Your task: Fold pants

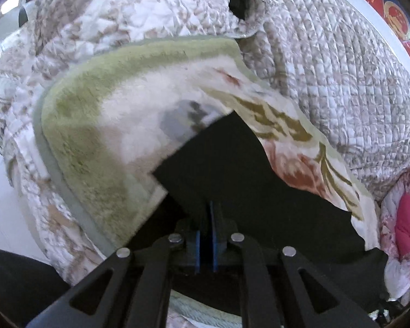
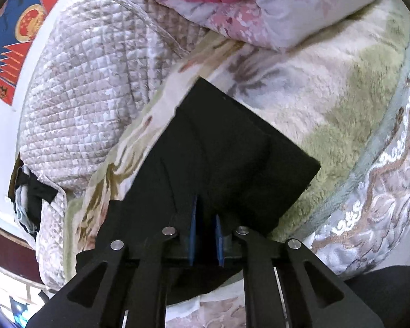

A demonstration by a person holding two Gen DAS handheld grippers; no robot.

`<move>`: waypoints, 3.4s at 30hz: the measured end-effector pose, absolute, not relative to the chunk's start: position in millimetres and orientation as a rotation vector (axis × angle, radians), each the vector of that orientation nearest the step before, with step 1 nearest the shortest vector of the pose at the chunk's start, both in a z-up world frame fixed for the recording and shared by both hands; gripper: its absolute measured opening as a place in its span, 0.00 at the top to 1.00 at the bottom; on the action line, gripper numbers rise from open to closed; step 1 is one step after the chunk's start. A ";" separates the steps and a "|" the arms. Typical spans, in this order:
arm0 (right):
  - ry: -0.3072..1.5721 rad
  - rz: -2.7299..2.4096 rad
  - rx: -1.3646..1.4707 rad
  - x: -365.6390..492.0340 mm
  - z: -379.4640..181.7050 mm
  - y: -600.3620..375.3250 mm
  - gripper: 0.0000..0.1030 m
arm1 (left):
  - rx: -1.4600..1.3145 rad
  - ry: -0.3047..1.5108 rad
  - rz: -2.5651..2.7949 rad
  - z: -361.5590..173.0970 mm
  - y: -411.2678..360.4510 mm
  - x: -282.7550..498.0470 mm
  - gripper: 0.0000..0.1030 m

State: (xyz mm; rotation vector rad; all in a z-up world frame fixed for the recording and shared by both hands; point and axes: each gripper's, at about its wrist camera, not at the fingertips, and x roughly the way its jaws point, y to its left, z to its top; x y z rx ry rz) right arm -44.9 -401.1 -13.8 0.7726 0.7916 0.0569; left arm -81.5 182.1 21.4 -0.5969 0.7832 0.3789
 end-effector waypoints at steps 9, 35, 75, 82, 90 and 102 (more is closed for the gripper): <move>0.814 0.003 0.735 -49.5 -13.5 -404.7 0.95 | -0.431 0.760 0.416 34.4 161.3 -101.6 0.96; 0.742 -0.067 0.680 -68.6 17.7 -432.8 1.00 | -0.271 0.811 0.068 53.0 66.9 -36.7 0.91; 0.751 -0.010 0.389 -21.9 14.4 -383.2 0.75 | -0.118 0.892 -0.026 15.7 20.1 -3.7 0.69; 0.751 0.006 0.353 -11.0 5.4 -371.9 0.73 | -0.128 0.814 0.069 29.1 42.0 -10.5 0.69; 0.799 0.174 0.185 7.2 -8.9 -310.4 0.71 | -0.274 0.878 0.228 12.6 102.8 -4.6 0.67; 0.801 0.226 0.008 -7.8 -22.6 -273.8 0.68 | -0.090 0.866 0.047 17.5 26.4 -17.0 0.67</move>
